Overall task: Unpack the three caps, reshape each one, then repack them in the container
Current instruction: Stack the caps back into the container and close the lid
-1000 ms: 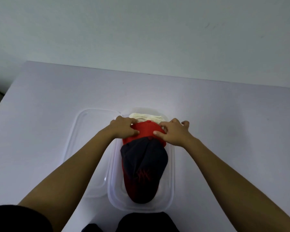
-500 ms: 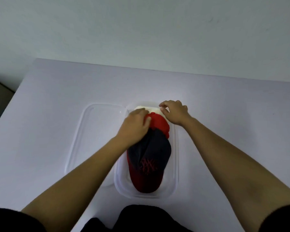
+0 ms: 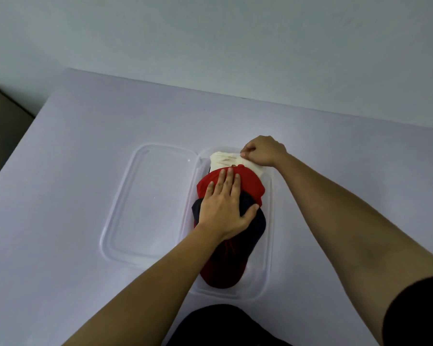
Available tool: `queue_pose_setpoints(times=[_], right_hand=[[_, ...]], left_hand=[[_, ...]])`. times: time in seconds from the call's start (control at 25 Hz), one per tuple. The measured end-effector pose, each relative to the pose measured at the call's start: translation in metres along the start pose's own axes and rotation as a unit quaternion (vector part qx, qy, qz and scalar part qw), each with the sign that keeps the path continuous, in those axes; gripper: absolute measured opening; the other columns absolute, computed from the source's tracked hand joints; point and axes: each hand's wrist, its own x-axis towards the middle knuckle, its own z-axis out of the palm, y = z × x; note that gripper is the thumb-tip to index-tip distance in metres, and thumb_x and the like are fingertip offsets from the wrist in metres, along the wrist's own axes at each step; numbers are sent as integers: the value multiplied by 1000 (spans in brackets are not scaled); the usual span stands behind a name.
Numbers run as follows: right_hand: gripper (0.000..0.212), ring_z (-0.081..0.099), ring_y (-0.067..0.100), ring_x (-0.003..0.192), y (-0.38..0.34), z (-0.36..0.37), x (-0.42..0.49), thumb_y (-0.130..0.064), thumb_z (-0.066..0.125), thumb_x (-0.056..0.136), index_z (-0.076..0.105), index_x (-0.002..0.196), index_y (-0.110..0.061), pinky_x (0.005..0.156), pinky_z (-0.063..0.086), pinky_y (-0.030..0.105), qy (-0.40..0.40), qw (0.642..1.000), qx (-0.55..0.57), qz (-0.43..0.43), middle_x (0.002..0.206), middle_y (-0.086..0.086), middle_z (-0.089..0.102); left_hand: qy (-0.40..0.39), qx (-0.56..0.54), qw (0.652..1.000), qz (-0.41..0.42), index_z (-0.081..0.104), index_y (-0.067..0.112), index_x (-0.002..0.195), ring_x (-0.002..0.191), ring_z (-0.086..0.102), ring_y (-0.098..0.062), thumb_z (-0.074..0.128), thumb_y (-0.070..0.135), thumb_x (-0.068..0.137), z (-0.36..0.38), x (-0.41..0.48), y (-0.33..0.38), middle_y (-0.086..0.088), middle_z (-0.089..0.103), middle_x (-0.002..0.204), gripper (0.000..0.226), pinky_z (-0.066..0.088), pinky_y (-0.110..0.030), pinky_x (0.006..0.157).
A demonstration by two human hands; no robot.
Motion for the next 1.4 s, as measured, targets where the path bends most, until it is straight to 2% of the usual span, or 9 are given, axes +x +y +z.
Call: queue_pose_setpoints(times=[0.24, 0.36, 0.52, 0.72, 0.96, 1.12, 1.24, 1.32, 1.4], right_hand=[[19, 60, 14, 106, -1, 5, -12, -25, 56, 90, 69, 103, -24, 96, 47, 36, 75, 986, 146, -10, 115, -6, 67], [25, 56, 9, 103, -6, 6, -58, -23, 48, 95, 62, 116, -21, 92, 45, 25, 178, 950, 256, -29, 122, -5, 62], [37, 45, 18, 125, 5, 75, -151, -25, 44, 97, 46, 133, -13, 102, 34, 27, 270, 918, 285, 60, 136, 6, 48], [47, 47, 27, 127, -6, 167, -218, -31, 38, 99, 31, 142, -14, 105, 37, 33, 148, 879, 404, 205, 142, 10, 46], [38, 61, 32, 102, -13, 171, -221, -15, 32, 100, 39, 137, -11, 86, 42, 28, 187, 886, 370, 209, 120, 14, 63], [37, 60, 34, 108, -15, 171, -221, -17, 33, 100, 40, 136, -10, 86, 44, 31, 202, 888, 354, 212, 123, 14, 62], [46, 48, 32, 125, -15, 163, -225, -26, 38, 99, 30, 142, -10, 97, 40, 35, 196, 887, 362, 208, 138, 13, 48], [51, 37, 27, 135, -20, 152, -230, -28, 42, 98, 28, 143, -8, 108, 33, 36, 272, 884, 336, 177, 147, 12, 37], [46, 37, 22, 133, -33, 133, -235, -25, 45, 97, 36, 138, -7, 109, 32, 31, 351, 867, 330, 128, 143, 11, 40]], left_hand=[[-14, -36, 999, 0, 1, 13, 151, 147, -8, -18, 20, 62, 92, -6, 0, -1, -5, -3, 160, 78, -2, -39, 118], [89, -197, 976, -19, 12, 13, 150, 147, -3, -15, 18, 47, 96, -27, -12, -18, -3, 5, 160, 64, 1, -34, 117], [240, -231, 919, -212, 29, 1, 144, 145, 16, -28, 45, 21, 96, -26, -51, -120, -17, 25, 154, 54, 16, -35, 115], [65, -165, 861, -477, 26, 0, 140, 132, 24, -43, 65, 52, 79, 1, -87, -189, -25, 28, 144, 89, 27, -59, 103], [88, -206, 864, -452, 39, 3, 129, 125, 36, -42, 72, 50, 74, -19, -88, -195, -27, 40, 134, 80, 32, -49, 101], [181, -413, 810, -374, 45, 10, 106, 73, 64, -29, 78, 25, 75, -61, -100, -190, -23, 59, 116, 48, 52, -40, 77], [263, -437, 803, -309, 50, 20, 118, 66, 65, -24, 76, 18, 75, -103, -107, -168, -16, 66, 108, 51, 55, -38, 79], [320, -416, 808, -270, 49, 27, 130, 68, 66, -23, 72, 22, 76, -135, -109, -151, -7, 67, 102, 59, 55, -36, 80], [331, -497, 767, -234, 41, 26, 140, 66, 62, -20, 69, 18, 80, -160, -111, -133, 0, 63, 101, 67, 54, -27, 72]])
